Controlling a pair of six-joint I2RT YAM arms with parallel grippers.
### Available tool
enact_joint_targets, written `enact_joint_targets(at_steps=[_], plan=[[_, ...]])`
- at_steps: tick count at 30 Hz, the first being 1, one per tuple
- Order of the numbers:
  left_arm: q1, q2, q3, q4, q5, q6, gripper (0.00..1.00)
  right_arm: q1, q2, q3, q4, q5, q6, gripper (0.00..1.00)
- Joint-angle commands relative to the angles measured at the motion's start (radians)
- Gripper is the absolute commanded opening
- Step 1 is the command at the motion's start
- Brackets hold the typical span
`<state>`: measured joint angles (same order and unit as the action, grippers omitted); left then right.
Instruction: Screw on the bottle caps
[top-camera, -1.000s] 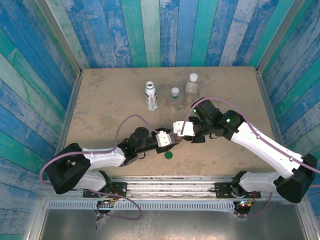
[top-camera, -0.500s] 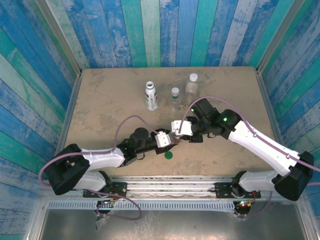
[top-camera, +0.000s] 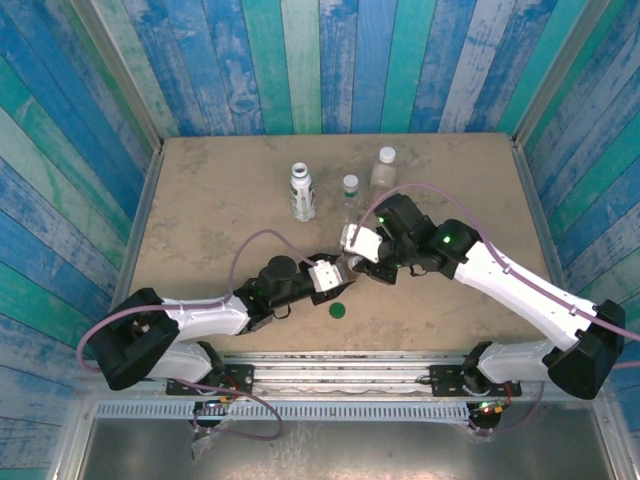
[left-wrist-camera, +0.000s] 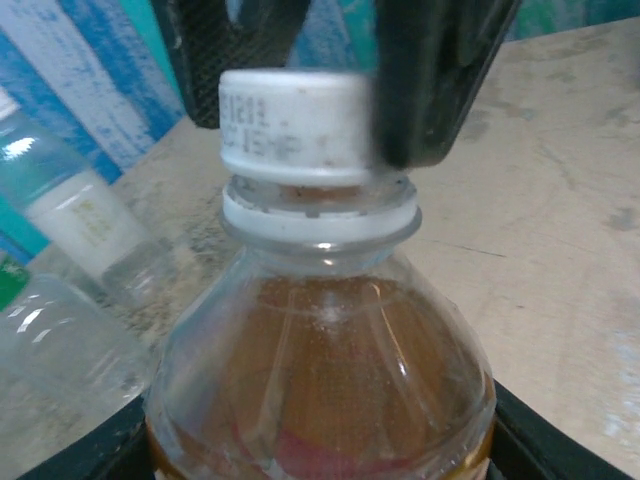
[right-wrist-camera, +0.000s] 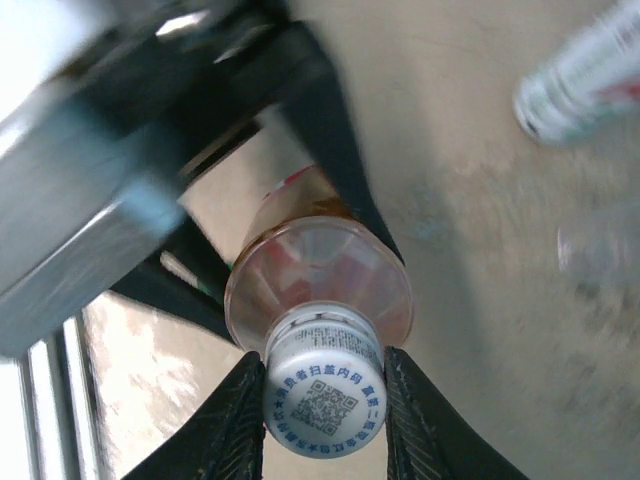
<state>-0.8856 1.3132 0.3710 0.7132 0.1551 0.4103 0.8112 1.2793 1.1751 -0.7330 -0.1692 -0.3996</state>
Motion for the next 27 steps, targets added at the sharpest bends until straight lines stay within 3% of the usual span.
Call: enact_joint_targets(at_steps=[1,5,8,10,13,17,20,23,27], plan=[[-0.003,-0.026,0.014,0.104,-0.143,-0.020,0.55,-0.012,0.024,0.049,-0.027,0.226,0.699,0.14],[-0.003,0.007,0.031,0.133,-0.203,0.007,0.55,-0.002,-0.004,-0.046,0.074,0.069,1.103,0.14],[-0.003,0.011,0.033,0.122,-0.207,0.027,0.55,-0.008,-0.023,-0.044,0.091,0.060,1.099,0.21],[-0.003,-0.002,0.033,0.093,-0.200,0.039,0.55,-0.016,-0.031,-0.024,0.087,0.058,0.993,0.31],[-0.003,-0.032,0.022,0.063,-0.179,0.058,0.55,-0.032,-0.042,-0.007,0.089,0.013,0.778,0.54],[-0.003,-0.091,0.005,0.028,-0.148,0.099,0.56,-0.048,-0.095,-0.002,0.075,-0.006,0.341,0.70],[-0.002,-0.125,0.002,-0.018,-0.101,0.113,0.56,-0.050,-0.150,-0.018,0.077,0.013,0.032,0.72],[-0.003,-0.132,0.028,-0.097,-0.022,0.139,0.57,-0.049,-0.175,-0.012,0.005,-0.090,-0.311,0.71],[-0.003,-0.137,0.061,-0.172,0.026,0.175,0.56,-0.044,-0.107,0.080,-0.127,-0.076,-0.529,0.67]])
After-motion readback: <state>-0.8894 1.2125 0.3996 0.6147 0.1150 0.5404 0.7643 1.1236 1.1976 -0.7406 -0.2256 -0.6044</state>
